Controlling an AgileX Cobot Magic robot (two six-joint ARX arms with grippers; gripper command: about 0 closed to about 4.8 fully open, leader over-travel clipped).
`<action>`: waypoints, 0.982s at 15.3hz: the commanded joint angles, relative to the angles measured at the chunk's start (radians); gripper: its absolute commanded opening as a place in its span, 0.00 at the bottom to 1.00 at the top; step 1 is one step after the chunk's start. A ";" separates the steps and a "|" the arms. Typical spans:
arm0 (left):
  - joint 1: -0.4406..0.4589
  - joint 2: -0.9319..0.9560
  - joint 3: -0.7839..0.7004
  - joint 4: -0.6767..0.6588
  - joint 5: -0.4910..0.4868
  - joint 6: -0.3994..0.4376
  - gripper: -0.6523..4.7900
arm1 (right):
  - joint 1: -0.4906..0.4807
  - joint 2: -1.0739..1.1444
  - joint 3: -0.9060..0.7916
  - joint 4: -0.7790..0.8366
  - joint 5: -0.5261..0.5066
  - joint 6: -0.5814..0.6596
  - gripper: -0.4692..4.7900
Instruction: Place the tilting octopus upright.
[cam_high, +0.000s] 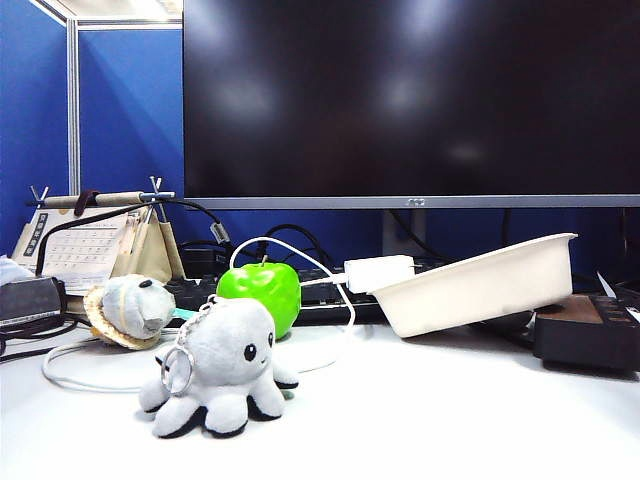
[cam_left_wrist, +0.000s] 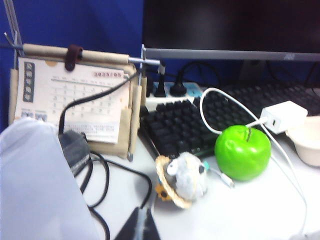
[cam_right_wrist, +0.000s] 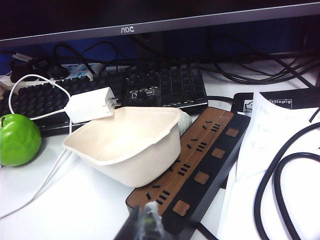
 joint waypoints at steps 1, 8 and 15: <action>0.001 0.002 -0.021 0.023 -0.049 -0.003 0.11 | 0.000 -0.001 0.005 0.012 0.004 0.004 0.09; 0.001 -0.005 -0.059 0.055 -0.089 -0.003 0.11 | 0.000 -0.001 0.005 0.012 0.004 0.004 0.09; 0.001 -0.005 -0.058 0.050 -0.085 -0.003 0.11 | 0.000 -0.001 0.005 0.012 0.004 0.004 0.09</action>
